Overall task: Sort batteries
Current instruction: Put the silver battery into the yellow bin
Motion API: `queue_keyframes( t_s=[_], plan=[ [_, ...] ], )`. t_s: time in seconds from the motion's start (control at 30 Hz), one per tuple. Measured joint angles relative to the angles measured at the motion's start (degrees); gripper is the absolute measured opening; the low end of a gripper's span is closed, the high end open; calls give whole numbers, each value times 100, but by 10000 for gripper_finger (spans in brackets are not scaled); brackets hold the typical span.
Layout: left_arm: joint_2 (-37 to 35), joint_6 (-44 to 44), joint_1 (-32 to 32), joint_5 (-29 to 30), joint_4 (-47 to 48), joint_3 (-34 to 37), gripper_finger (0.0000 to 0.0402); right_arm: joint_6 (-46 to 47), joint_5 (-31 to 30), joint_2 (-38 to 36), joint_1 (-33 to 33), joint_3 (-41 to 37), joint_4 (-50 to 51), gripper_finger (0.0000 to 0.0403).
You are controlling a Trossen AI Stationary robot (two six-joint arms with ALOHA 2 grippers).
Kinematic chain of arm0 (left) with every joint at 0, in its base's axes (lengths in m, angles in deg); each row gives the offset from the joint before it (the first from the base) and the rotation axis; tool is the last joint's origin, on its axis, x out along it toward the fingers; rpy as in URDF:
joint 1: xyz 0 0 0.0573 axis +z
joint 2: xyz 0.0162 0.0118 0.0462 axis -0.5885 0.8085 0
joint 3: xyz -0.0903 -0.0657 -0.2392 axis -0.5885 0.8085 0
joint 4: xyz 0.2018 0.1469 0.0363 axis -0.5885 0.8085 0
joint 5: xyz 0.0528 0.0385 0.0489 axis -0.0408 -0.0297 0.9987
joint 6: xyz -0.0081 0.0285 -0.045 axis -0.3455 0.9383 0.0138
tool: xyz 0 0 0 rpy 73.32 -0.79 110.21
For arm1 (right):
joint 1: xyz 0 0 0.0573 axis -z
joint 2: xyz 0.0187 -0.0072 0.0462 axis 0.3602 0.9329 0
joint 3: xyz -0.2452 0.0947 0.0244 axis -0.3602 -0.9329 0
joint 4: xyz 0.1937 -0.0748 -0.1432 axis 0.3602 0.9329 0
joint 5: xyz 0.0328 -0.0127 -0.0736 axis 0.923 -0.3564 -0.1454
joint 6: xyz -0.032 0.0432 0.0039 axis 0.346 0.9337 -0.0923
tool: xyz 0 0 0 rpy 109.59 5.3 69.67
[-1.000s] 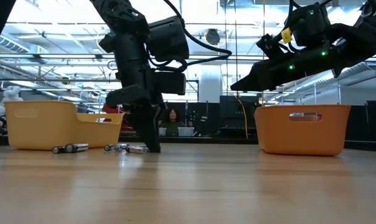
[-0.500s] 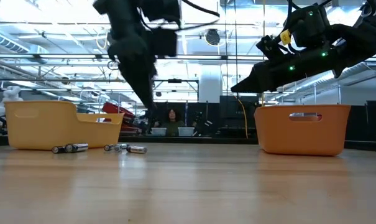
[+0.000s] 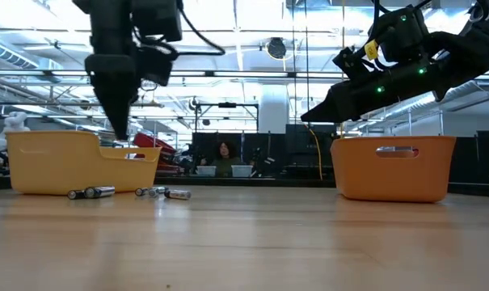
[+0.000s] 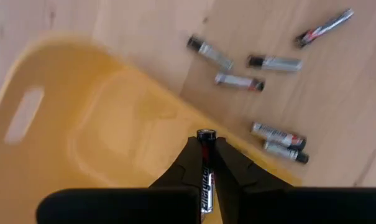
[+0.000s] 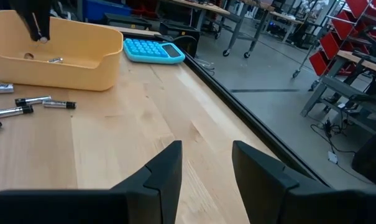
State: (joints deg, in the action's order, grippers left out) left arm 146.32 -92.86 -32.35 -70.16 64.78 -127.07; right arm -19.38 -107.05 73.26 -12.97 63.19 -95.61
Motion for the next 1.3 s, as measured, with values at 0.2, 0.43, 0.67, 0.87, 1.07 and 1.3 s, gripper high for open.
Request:
queue_keyframes(
  t_s=[0.2, 0.43, 0.67, 0.87, 1.07, 1.3],
  plan=[
    [-339, -494, 156, -75, 15, 420, 20, -31, 2, 0, 0, 0, 2, 132],
    [-388, -696, 389, -41, -191, 1033, 20, -40, 4, 0, 0, 0, 10, 132],
    [-393, -689, 744, -46, -458, 1485, 42, -42, 4, 0, 0, 0, 7, 132],
    [-394, -689, 853, 83, -551, 1538, 61, -42, 4, 0, 0, 0, 4, 132],
    [-393, -689, 866, 83, -652, 1538, 89, -42, 4, 0, 0, 0, 4, 132],
    [-393, -648, 866, 83, -615, 1457, 113, -42, 4, 0, 0, 0, 3, 132]
  ],
)
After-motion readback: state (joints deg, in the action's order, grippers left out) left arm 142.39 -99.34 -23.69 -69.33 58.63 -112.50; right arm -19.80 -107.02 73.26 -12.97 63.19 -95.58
